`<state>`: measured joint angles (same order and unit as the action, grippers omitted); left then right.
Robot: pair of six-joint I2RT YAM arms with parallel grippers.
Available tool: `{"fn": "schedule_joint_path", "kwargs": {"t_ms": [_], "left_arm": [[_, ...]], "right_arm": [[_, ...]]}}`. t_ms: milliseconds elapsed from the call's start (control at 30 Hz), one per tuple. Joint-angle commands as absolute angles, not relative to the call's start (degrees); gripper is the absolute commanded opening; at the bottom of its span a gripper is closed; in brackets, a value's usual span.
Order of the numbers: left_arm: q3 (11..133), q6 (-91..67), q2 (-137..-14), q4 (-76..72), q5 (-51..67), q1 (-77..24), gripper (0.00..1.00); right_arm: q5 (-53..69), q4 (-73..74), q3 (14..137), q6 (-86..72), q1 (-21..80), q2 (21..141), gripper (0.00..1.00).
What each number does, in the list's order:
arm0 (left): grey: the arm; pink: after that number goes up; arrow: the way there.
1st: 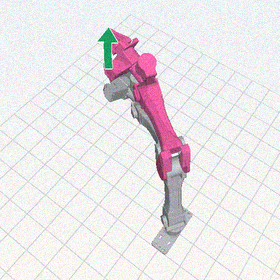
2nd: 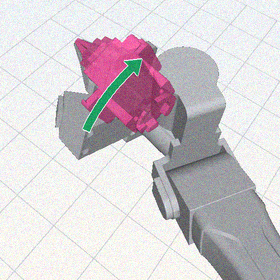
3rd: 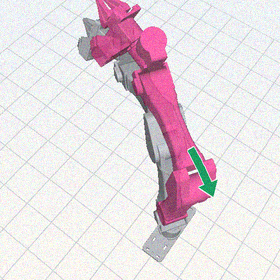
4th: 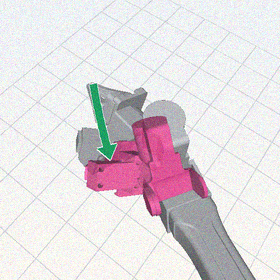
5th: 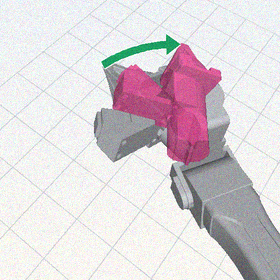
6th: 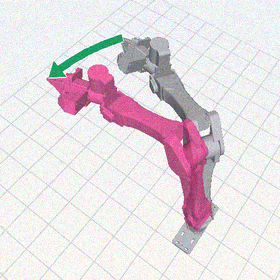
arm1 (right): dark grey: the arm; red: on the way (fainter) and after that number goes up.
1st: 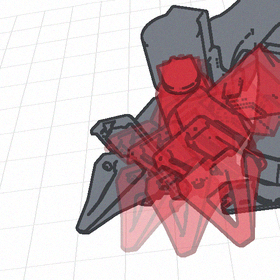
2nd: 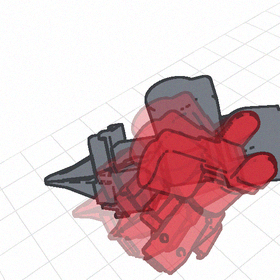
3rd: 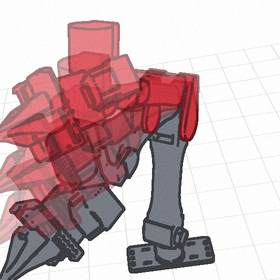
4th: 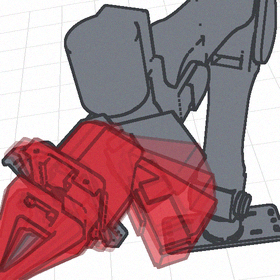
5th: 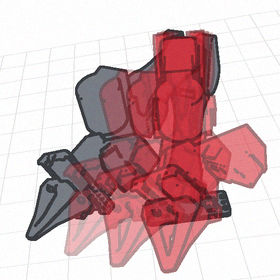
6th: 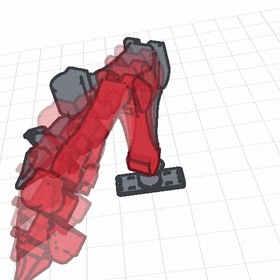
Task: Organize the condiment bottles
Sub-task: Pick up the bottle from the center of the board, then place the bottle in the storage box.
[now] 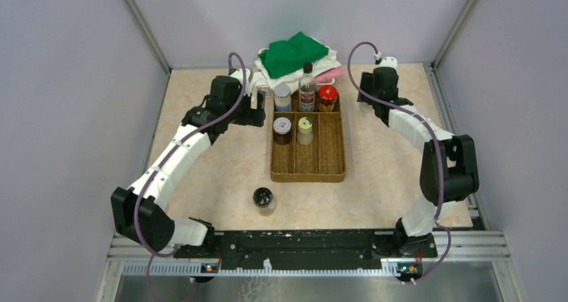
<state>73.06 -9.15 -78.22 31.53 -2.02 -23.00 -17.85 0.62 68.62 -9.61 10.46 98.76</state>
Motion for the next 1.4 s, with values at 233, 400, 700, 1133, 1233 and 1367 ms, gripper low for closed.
{"fn": "schedule_joint_path", "kwargs": {"t_ms": [233, 400, 700, 1133, 1233, 1367], "left_arm": [[71.33, -10.63, -71.99, 31.89, -1.56, -22.85, 0.99], [71.54, -10.63, -71.32, 32.32, -0.65, -22.85, 0.99], [72.33, -9.99, -69.92, 34.42, 1.91, -22.85, 0.99], [71.39, -8.74, -67.80, 35.98, 2.21, -22.85, 0.99], [71.37, -8.70, -67.93, 35.62, 2.20, -22.84, 0.99], [71.35, -8.79, -68.22, 35.42, 2.14, -22.85, 0.99]], "right_arm": [[-16.89, 7.60, 66.95, -11.30, 23.52, 83.56, 0.30], [-24.37, 8.94, 64.75, -18.29, 29.49, 83.97, 0.30], [-42.68, 9.97, 64.89, -32.75, 38.23, 90.46, 0.29], [-51.73, 1.55, 65.18, -35.22, 39.80, 98.50, 0.29], [-51.93, 0.44, 66.31, -33.17, 39.75, 100.76, 0.29], [-51.05, -0.93, 68.20, -32.15, 39.64, 103.49, 0.29]]}}
